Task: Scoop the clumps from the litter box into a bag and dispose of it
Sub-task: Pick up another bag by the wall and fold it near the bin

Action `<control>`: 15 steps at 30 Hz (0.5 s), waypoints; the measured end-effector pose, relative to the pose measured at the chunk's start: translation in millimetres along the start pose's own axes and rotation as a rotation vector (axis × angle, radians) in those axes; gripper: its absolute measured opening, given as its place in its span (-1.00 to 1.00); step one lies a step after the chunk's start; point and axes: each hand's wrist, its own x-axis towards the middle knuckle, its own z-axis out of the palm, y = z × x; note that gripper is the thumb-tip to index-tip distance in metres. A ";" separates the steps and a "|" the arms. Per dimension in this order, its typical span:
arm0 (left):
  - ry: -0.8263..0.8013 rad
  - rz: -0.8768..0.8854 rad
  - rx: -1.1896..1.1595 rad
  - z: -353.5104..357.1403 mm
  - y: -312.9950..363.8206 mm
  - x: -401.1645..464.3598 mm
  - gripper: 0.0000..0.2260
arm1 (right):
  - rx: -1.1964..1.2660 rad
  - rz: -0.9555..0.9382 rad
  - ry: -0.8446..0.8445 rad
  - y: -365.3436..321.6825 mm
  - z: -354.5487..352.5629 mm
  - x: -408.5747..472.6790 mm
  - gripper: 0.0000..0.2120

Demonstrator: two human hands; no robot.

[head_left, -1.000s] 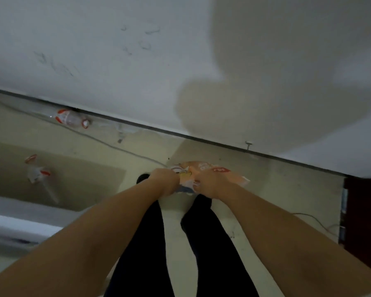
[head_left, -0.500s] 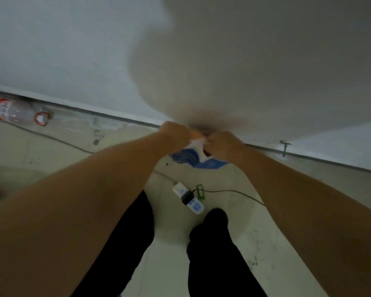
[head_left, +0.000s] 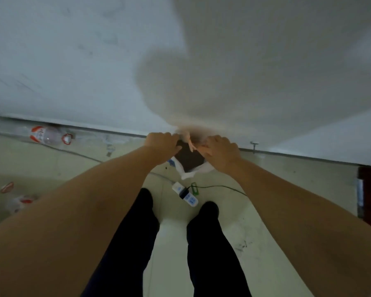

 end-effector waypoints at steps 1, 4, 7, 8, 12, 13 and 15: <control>-0.002 -0.015 -0.052 -18.4 6.9 -14.3 -0.67 | -0.002 0.015 0.025 -1.1 -14.8 -18.0 -0.60; 0.022 -0.040 -0.119 -70.6 25.5 -56.7 -0.67 | 0.053 0.058 0.096 -6.5 -53.2 -66.1 -0.57; 0.097 -0.047 -0.104 -111.3 42.3 -87.5 -0.65 | 0.063 0.046 0.181 -6.9 -82.9 -106.7 -0.54; 0.126 -0.052 -0.092 -122.1 48.3 -95.4 -0.65 | 0.060 0.047 0.215 -6.0 -90.9 -118.9 -0.54; 0.278 -0.050 -0.043 -147.0 76.6 -120.9 -0.61 | 0.058 0.069 0.286 0.9 -107.9 -158.6 -0.50; 0.314 -0.045 -0.040 -149.0 83.5 -125.4 -0.60 | 0.059 0.078 0.296 3.6 -109.0 -166.4 -0.49; 0.358 -0.032 -0.055 -149.0 95.7 -134.4 -0.57 | 0.057 0.108 0.306 9.2 -108.1 -181.3 -0.48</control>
